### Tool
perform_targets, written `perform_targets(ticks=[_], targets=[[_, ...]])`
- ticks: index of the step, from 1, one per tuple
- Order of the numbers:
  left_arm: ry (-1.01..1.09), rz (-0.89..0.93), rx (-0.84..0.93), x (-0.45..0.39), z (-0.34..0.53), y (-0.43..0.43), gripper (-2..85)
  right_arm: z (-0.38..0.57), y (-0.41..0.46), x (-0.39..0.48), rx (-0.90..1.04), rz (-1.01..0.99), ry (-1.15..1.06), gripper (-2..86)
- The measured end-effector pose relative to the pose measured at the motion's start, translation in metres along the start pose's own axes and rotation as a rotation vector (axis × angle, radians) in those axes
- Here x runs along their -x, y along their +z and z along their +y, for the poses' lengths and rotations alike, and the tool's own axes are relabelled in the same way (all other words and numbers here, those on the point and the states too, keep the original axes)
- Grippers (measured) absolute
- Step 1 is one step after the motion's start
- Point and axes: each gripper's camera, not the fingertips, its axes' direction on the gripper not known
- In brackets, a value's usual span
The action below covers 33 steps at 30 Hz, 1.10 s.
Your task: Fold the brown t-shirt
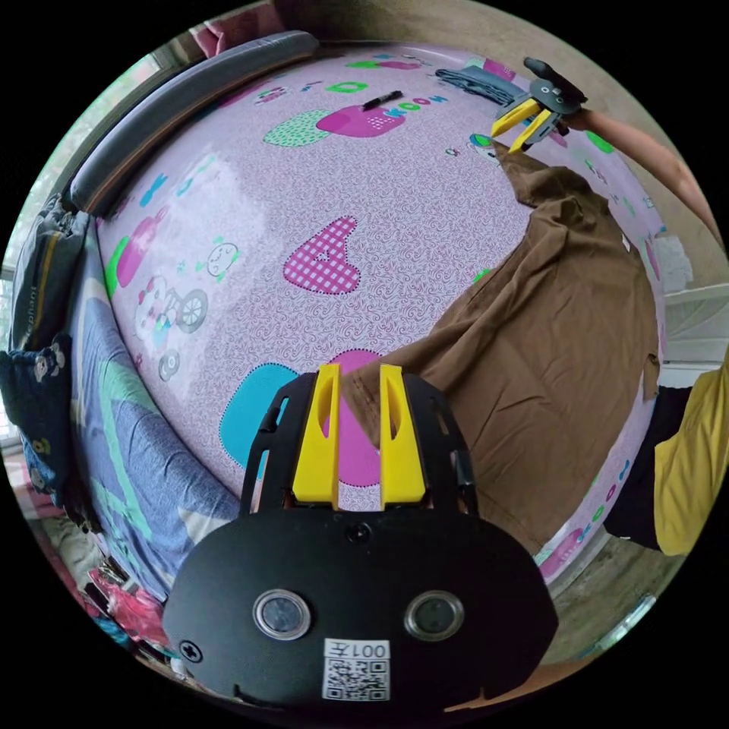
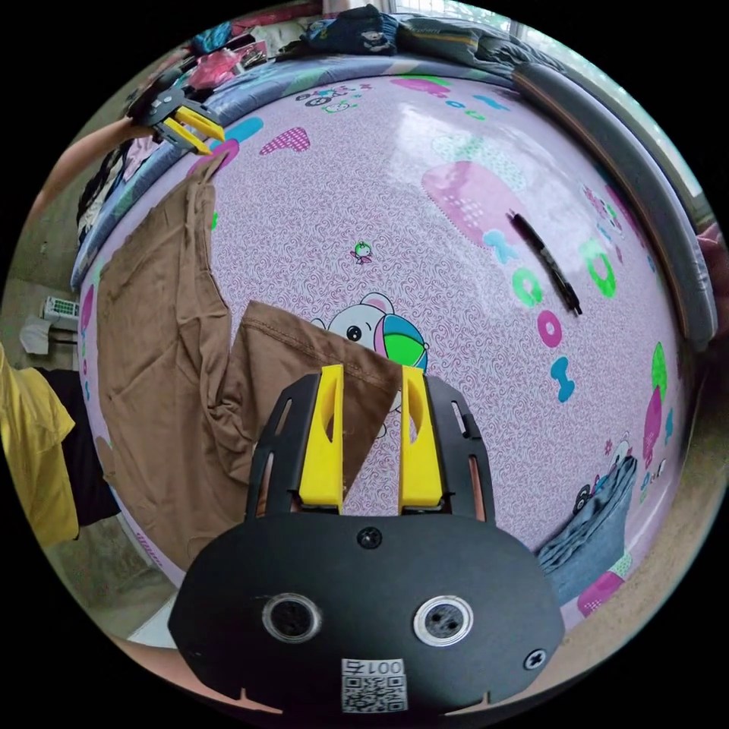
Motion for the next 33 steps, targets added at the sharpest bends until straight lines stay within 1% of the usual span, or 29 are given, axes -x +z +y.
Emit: perform_targets(ticks=[7,9,11,15,16,21,27,29,31,33], targets=[[0.148,-0.014,0.054,-0.020,-0.004,0.018,2.0,-0.019,0.005,-0.005,0.032,-0.003,-0.001,9.8],[0.168,-0.027,0.068,-0.024,-0.003,0.023,1.3,-0.023,0.005,-0.003,0.042,-0.006,-0.021,7.7],[0.180,-0.080,0.065,-0.031,-0.002,0.028,-0.8,-0.026,0.005,0.004,0.050,-0.010,-0.057,5.1],[0.210,-0.095,0.045,-0.039,0.002,0.031,-1.4,-0.022,-0.002,0.011,0.051,0.094,-0.069,1.8],[0.200,-0.096,0.024,-0.038,0.003,0.029,-1.4,-0.019,-0.004,0.007,0.042,0.108,-0.050,1.5],[0.148,-0.141,-0.016,-0.031,0.007,0.021,-1.4,0.030,-0.029,-0.050,-0.044,0.177,0.274,0.8],[0.094,-0.218,-0.029,-0.024,0.012,0.021,-1.4,0.073,-0.031,-0.078,-0.007,0.268,0.491,0.7],[0.064,-0.168,-0.074,-0.021,0.011,0.017,-1.4,0.083,-0.027,-0.083,0.011,0.287,0.544,0.8],[0.082,-0.123,-0.082,-0.023,0.007,0.017,-1.4,0.091,-0.026,-0.085,-0.006,0.283,0.561,0.9],[0.120,-0.113,-0.072,-0.028,0.002,0.020,-1.4,0.103,-0.033,-0.091,-0.093,0.240,0.600,1.3]])
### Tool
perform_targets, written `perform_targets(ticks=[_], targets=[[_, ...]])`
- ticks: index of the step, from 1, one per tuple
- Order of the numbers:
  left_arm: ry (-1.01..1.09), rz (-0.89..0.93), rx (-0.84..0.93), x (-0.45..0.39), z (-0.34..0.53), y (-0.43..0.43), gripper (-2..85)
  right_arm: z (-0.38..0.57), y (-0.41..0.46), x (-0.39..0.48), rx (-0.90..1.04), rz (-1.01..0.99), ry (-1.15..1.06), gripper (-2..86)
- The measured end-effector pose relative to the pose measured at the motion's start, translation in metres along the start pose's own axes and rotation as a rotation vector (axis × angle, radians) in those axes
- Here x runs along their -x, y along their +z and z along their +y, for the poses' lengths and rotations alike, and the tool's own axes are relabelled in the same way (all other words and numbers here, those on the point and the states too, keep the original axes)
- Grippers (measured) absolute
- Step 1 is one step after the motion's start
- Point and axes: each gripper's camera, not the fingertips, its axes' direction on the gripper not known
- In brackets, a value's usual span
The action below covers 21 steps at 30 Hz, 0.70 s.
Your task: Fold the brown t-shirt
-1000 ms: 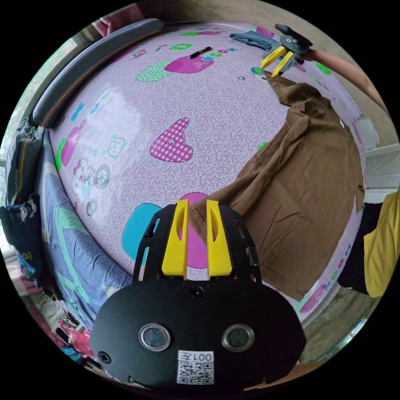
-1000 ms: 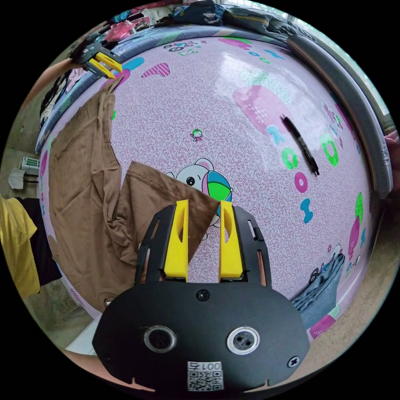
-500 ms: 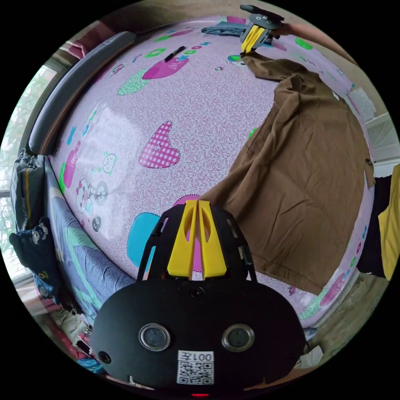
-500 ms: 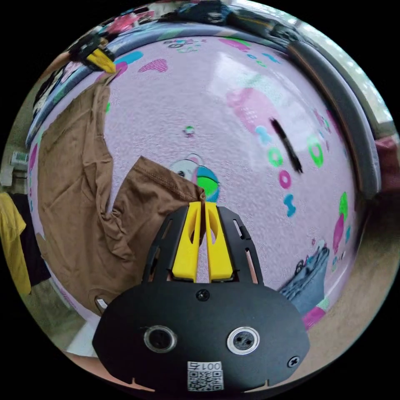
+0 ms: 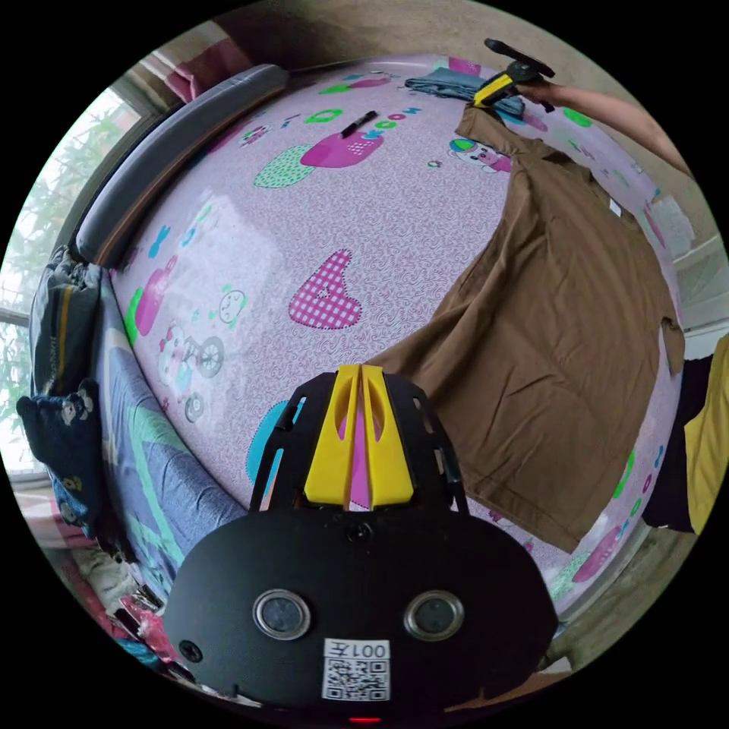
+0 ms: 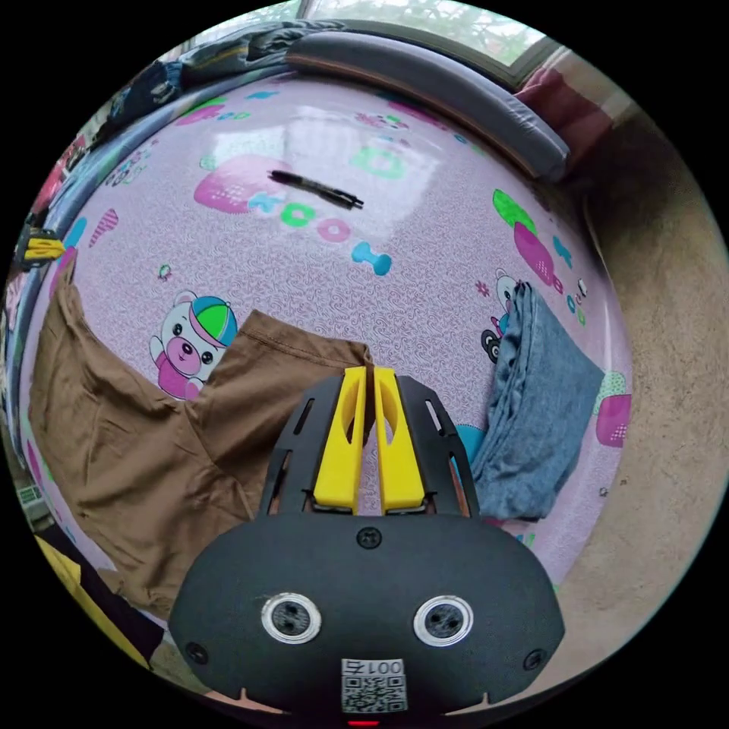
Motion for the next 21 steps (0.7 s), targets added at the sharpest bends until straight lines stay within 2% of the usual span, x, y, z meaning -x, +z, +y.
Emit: perform_targets(ticks=[4,7,9,14,21], targets=[[0.089,0.001,0.033,-0.005,-0.014,0.006,0.4,0.010,-0.019,-0.019,-0.148,-0.127,0.019,2.1],[0.162,0.019,0.067,-0.007,-0.021,0.013,2.3,0.015,-0.033,-0.011,-0.255,-0.361,-0.160,3.0],[0.204,0.020,0.087,-0.009,-0.025,0.018,2.5,0.010,-0.030,0.012,-0.203,-0.565,-0.338,4.4],[0.290,0.060,0.164,-0.015,-0.034,0.037,1.5,-0.003,-0.004,0.067,-0.028,-0.664,-0.586,6.0],[0.317,0.053,0.190,-0.016,-0.029,0.049,-1.5,-0.007,0.029,0.094,0.126,-0.610,-0.727,4.9]])
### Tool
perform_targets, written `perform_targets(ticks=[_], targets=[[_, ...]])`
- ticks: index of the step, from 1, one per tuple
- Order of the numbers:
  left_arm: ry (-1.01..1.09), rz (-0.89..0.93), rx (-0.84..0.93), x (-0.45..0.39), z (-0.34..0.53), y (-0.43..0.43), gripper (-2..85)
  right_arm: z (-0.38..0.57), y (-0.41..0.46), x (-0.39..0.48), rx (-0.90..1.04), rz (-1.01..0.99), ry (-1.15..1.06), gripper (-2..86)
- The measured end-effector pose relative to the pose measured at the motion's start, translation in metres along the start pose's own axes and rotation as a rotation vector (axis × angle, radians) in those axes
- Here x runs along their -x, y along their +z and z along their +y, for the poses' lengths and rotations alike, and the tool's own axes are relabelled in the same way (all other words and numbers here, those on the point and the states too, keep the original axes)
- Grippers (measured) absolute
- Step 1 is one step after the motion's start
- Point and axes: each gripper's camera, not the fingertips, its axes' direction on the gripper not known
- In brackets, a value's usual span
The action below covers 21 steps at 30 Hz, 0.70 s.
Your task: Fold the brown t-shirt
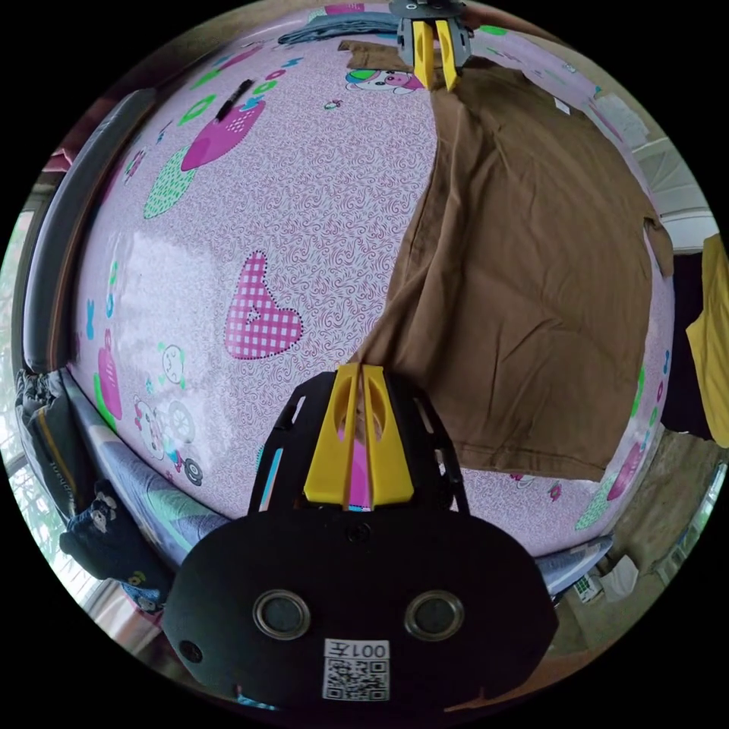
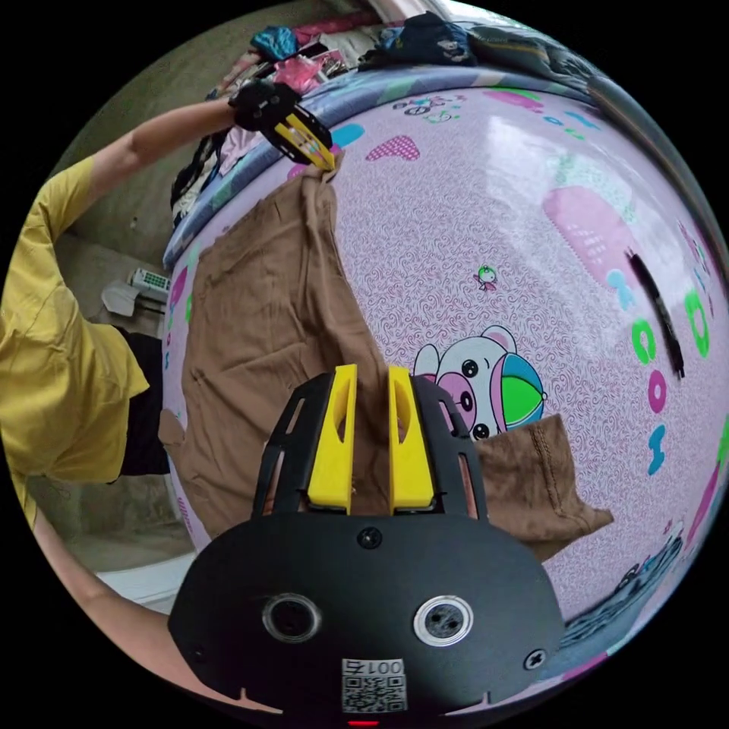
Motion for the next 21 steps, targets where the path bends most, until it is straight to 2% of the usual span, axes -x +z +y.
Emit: perform_targets(ticks=[4,10,14,17,19,21], targets=[[-0.035,-0.011,-0.007,0.004,0.012,0.003,-1.5,0.005,0.000,-0.003,0.014,0.055,-0.007,2.2],[-0.179,-0.020,-0.048,0.018,0.048,0.001,-1.4,0.030,-0.021,-0.017,-0.119,0.081,0.057,1.2],[-0.298,-0.058,-0.011,0.024,0.062,0.014,-1.6,0.041,-0.026,-0.022,-0.174,0.127,0.127,5.4],[-0.410,-0.098,0.017,0.032,0.082,0.023,-1.6,0.067,-0.051,-0.025,-0.297,0.110,0.190,7.3],[-0.467,-0.098,-0.037,0.032,0.099,0.020,-1.6,0.086,-0.061,-0.014,-0.323,0.116,0.195,7.1],[-0.497,-0.093,-0.137,0.022,0.116,0.011,-1.6,0.113,-0.064,0.009,-0.319,0.214,0.194,5.9]])
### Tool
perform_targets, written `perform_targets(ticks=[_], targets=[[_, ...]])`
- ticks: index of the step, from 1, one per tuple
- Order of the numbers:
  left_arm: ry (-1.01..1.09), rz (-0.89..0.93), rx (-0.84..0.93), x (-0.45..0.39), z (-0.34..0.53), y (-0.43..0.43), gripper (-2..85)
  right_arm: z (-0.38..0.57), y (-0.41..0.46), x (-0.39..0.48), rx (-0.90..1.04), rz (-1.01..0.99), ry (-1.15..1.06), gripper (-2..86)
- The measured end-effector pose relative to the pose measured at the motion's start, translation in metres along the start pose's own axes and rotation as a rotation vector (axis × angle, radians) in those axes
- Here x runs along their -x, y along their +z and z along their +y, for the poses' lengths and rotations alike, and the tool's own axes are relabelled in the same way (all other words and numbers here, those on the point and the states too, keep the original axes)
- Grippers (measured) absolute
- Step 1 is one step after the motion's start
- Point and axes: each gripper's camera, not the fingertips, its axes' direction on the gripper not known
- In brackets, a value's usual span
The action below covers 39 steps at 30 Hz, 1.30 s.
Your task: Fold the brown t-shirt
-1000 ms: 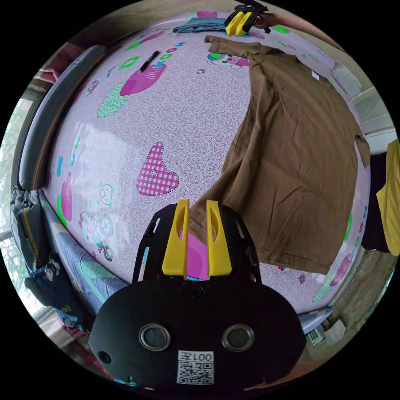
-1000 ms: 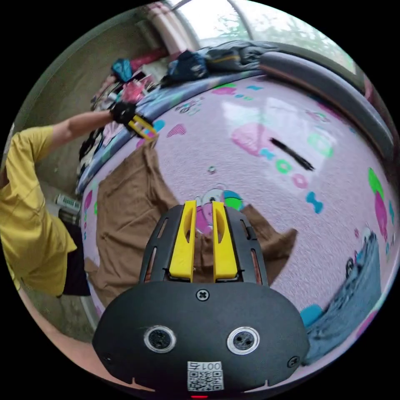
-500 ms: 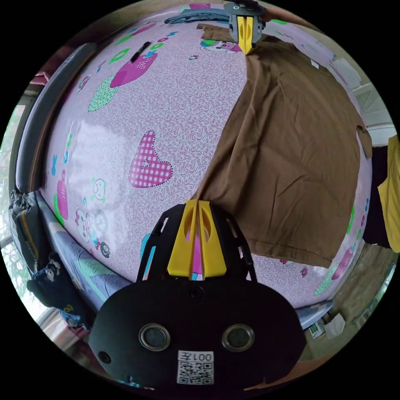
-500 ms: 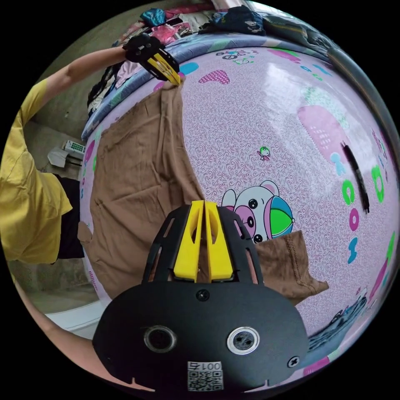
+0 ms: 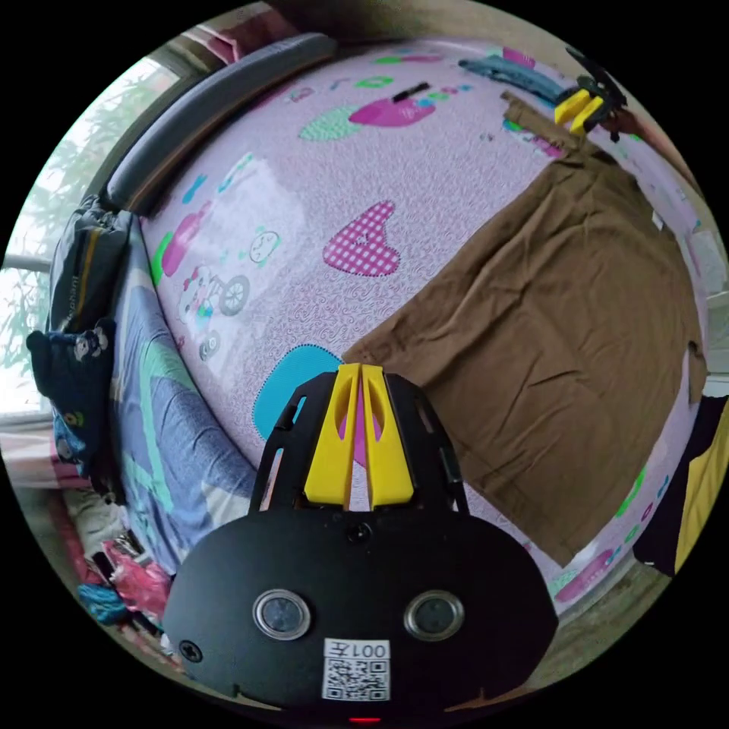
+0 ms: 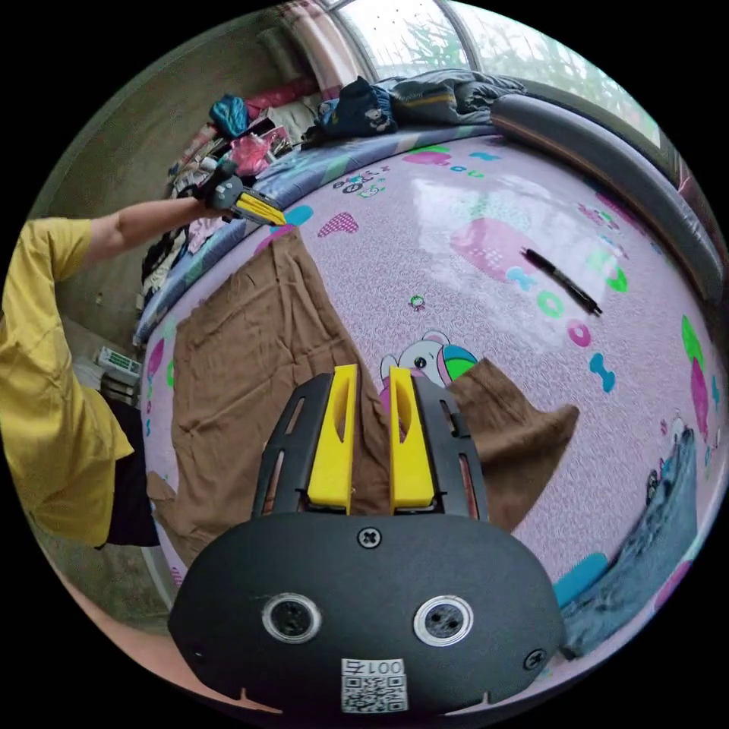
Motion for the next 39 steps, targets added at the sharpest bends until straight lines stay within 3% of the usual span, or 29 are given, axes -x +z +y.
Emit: perform_targets(ticks=[4,9,16,23,31,39], targets=[[-0.008,0.099,-0.116,-0.011,0.016,-0.015,-1.6,0.035,-0.017,-0.026,0.025,0.116,0.130,6.6],[-0.005,0.247,-0.198,-0.006,-0.025,-0.017,-1.3,0.049,-0.048,-0.120,-0.006,0.111,0.392,8.7],[0.016,0.528,-0.287,-0.018,-0.158,0.005,3.9,0.032,-0.031,-0.190,0.106,0.059,0.421,10.5],[-0.026,0.768,-0.265,-0.042,-0.251,0.055,4.3,0.025,-0.008,-0.220,0.139,-0.017,0.391,10.7],[-0.011,0.733,-0.242,-0.043,-0.254,0.062,2.2,0.021,-0.002,-0.226,0.189,-0.056,0.332,3.7],[0.060,0.397,-0.048,-0.006,-0.165,0.050,0.5,0.043,-0.046,-0.227,0.079,-0.038,0.332,0.9]])
